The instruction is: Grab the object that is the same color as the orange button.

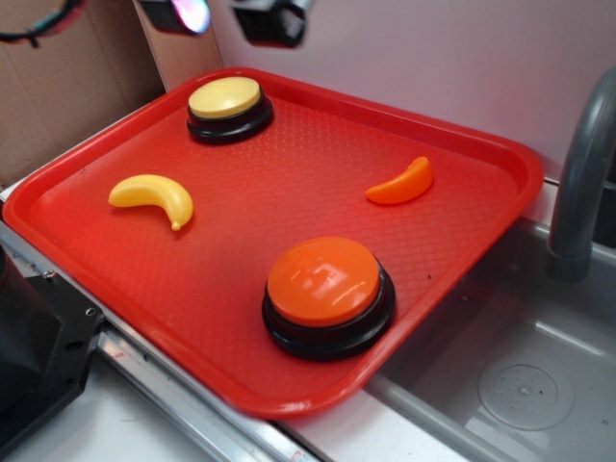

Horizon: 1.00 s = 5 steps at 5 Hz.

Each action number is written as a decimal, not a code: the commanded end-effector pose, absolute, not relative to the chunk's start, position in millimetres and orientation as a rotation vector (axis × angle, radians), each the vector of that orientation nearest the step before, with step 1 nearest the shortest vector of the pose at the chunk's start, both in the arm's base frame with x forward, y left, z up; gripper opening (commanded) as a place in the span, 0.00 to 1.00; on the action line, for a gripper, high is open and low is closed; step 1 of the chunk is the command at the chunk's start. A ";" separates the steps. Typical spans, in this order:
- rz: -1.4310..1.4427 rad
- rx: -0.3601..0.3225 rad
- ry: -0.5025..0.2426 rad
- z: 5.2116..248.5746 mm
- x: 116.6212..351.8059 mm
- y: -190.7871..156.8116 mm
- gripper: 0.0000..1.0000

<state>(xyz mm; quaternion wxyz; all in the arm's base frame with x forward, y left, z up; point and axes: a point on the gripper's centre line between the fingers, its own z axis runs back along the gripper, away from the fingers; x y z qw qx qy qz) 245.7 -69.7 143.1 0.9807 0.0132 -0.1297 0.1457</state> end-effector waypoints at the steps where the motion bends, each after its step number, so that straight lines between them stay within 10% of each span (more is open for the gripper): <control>1: 0.336 0.028 -0.280 93.6 302.4 -71.0 1.00; 5: 0.069 -0.149 -0.274 59.7 333.0 -125.4 1.00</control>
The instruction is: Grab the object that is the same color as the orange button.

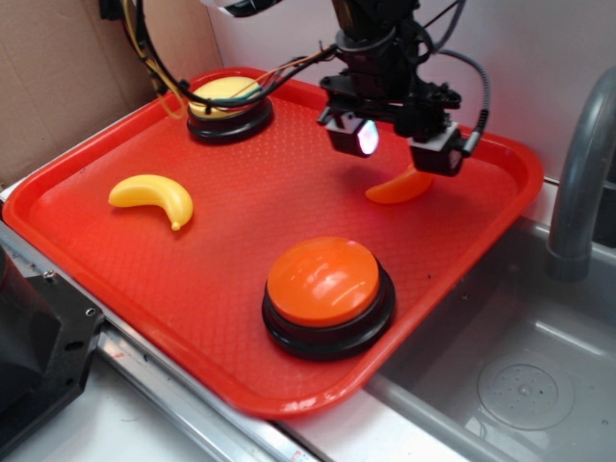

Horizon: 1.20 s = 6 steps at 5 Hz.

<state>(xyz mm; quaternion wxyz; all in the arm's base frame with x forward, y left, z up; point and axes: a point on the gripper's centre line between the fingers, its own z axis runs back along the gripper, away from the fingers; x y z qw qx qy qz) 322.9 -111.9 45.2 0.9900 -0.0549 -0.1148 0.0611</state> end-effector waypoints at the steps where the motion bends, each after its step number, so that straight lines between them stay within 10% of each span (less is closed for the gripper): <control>1: 0.089 -0.101 -0.197 44.2 328.6 -120.6 1.00; 2: 0.106 -0.049 -0.160 37.4 324.5 -114.3 0.00; 4: 0.127 -0.038 -0.196 49.7 322.7 -105.4 0.00; 6: 0.096 0.052 -0.285 151.6 270.0 -59.5 0.00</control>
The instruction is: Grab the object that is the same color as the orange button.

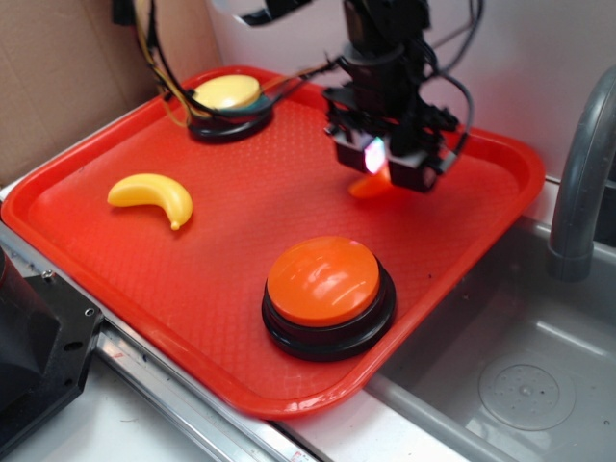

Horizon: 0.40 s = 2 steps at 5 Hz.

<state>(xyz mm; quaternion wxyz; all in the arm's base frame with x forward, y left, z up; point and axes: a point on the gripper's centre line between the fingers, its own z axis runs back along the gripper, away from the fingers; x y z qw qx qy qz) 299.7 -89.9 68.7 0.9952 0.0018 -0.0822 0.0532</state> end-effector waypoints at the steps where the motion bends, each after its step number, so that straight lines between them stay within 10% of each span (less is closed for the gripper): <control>1: 0.110 0.071 -0.249 181.2 248.9 -47.4 0.00; 2: 0.130 0.055 -0.198 210.9 224.0 -36.3 0.00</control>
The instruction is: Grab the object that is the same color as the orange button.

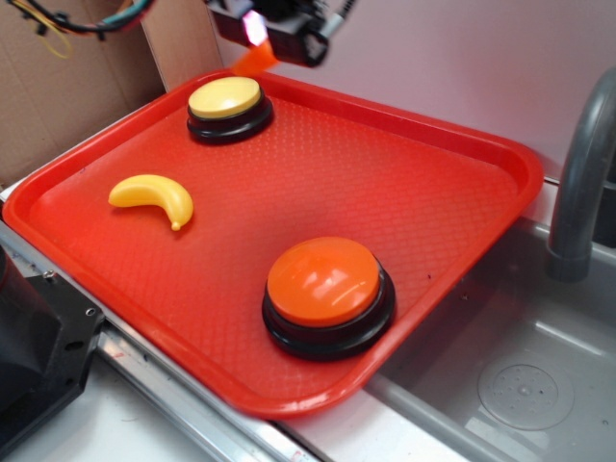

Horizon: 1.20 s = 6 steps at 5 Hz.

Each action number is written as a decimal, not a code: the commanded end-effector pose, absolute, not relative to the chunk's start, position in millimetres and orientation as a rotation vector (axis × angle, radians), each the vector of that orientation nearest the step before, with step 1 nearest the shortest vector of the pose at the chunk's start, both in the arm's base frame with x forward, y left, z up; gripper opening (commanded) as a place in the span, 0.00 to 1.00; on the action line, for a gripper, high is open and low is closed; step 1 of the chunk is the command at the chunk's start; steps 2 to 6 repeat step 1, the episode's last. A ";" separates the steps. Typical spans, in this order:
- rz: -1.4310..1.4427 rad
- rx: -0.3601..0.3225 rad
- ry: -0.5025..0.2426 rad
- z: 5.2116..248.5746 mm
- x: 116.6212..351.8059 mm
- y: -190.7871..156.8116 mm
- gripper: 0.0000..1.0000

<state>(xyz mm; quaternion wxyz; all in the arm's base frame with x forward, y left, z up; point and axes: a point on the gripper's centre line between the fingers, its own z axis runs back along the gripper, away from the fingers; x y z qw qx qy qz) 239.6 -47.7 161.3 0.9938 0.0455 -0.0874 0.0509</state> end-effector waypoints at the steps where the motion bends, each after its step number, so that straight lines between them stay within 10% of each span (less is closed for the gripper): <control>1: 0.112 0.044 -0.160 215.3 221.6 -35.5 0.00; 6: 0.112 0.044 -0.160 215.3 221.6 -35.5 0.00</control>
